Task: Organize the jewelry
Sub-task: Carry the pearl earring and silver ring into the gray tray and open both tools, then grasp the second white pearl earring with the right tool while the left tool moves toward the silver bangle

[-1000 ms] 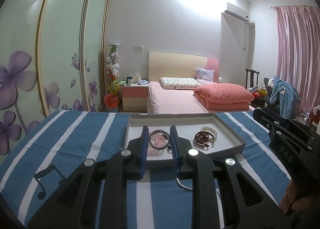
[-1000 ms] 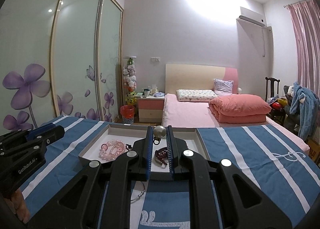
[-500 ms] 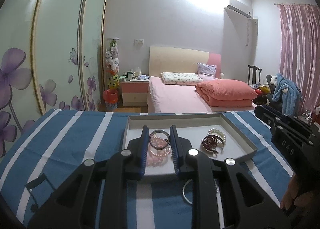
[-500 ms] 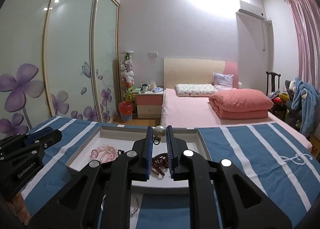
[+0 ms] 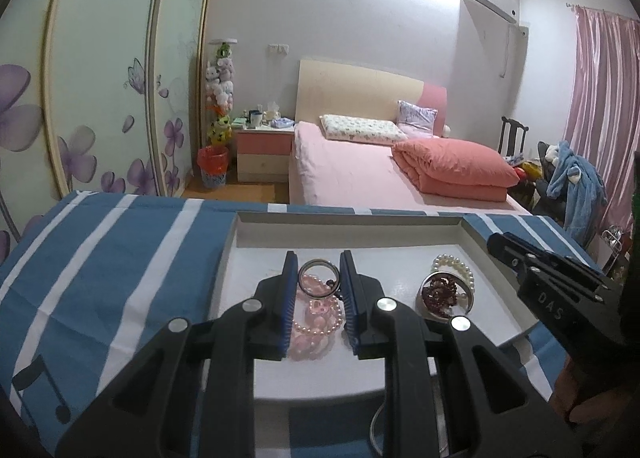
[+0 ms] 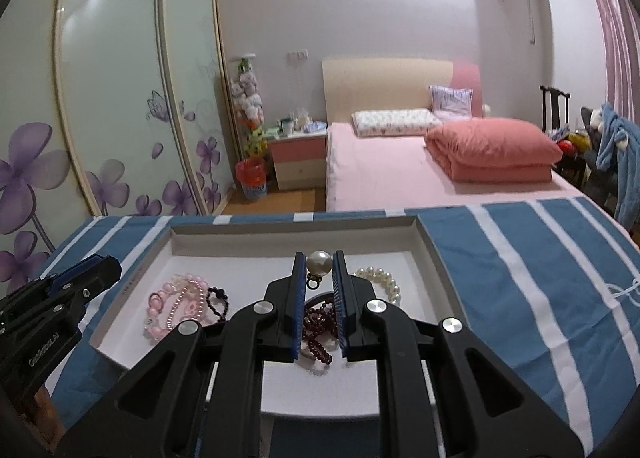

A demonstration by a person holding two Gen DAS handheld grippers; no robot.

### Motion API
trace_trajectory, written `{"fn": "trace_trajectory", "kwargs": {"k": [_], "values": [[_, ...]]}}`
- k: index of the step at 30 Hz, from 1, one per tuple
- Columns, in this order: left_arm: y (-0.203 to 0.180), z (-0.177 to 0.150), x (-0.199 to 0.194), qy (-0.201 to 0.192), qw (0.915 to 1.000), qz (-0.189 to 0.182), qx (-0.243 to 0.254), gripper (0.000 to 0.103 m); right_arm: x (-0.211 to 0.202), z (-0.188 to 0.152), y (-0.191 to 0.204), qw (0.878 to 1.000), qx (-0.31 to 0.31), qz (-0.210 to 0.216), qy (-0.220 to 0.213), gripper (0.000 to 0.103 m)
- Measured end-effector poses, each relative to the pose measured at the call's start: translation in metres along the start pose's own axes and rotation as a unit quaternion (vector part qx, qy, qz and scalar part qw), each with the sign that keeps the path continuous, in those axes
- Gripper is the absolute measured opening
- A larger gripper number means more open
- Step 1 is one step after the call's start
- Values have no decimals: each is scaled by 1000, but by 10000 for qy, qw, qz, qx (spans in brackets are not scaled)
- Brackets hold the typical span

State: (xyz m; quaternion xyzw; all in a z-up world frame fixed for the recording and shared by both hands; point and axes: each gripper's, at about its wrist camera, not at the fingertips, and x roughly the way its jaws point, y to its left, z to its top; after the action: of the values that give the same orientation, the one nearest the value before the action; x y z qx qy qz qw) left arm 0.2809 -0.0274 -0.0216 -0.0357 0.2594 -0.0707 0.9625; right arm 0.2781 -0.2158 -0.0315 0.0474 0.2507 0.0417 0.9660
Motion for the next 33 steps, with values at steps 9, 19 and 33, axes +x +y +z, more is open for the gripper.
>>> {"fn": "trace_trajectory", "kwargs": {"k": [9,19,33], "values": [[-4,-1,28,221,9997,-19,68,22,22,3,-5,9996,67,-39,277,14],[-4,-5,45,440,9990,-45,66,24,36,4,-6,9989,151,7,452,17],[7,-3,18,352,9993,69,-46,36,18,2,-13,9985,251,49,483,30]]}}
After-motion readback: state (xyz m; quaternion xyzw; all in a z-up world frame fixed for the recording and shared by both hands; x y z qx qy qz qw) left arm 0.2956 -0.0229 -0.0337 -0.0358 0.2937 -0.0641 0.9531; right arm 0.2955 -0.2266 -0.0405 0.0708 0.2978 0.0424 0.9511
